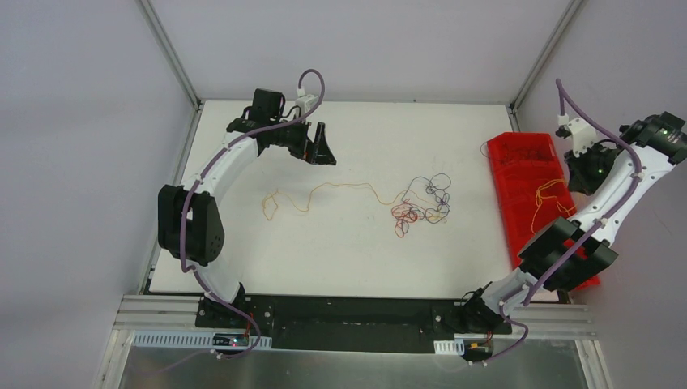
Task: Untangle the cables
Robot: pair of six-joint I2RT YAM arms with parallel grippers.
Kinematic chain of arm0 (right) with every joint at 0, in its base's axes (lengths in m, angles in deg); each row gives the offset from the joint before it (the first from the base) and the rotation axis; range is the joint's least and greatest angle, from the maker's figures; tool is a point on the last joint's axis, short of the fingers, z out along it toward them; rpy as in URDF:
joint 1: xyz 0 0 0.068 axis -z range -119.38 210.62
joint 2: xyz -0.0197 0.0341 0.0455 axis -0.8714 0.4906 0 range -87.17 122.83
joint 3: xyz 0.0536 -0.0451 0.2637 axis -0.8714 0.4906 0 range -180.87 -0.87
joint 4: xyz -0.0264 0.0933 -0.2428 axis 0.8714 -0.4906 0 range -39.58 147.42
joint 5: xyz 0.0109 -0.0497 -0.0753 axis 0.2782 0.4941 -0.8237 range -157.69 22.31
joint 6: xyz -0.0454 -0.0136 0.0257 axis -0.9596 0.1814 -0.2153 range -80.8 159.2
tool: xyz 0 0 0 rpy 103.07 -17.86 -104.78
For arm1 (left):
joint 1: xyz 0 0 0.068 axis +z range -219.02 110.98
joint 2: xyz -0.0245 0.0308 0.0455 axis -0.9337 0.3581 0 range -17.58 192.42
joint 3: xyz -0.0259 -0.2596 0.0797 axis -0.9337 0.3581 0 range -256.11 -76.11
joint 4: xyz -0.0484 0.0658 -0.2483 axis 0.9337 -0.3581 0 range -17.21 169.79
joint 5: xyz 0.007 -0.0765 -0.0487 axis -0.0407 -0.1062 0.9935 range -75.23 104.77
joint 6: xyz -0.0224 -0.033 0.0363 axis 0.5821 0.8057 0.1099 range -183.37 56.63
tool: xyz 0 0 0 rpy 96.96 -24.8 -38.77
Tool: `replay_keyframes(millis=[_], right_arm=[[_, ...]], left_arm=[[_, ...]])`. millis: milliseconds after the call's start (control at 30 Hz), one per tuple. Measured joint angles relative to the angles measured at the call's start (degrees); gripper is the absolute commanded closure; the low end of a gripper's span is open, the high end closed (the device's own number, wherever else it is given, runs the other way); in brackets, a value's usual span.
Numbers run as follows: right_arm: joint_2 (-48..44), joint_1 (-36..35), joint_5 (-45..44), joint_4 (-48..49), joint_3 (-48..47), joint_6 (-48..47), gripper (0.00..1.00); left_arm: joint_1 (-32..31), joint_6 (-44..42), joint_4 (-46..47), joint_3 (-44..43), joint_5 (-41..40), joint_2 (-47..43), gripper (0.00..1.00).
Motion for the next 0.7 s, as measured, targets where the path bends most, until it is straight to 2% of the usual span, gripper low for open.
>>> replay_keyframes(millis=[300, 700], right_arm=[[2.0, -1.9, -0.3, 5.4, 3.5, -12.3, 1.0], [2.0, -1.3, -3.4, 8.0, 16.0, -22.5, 1.0]], left_arm=[[0.0, -0.7, -1.1, -2.1, 0.0, 1.2, 0.01], [0.0, -0.9, -2.8, -2.6, -0.4, 1.7, 0.01]])
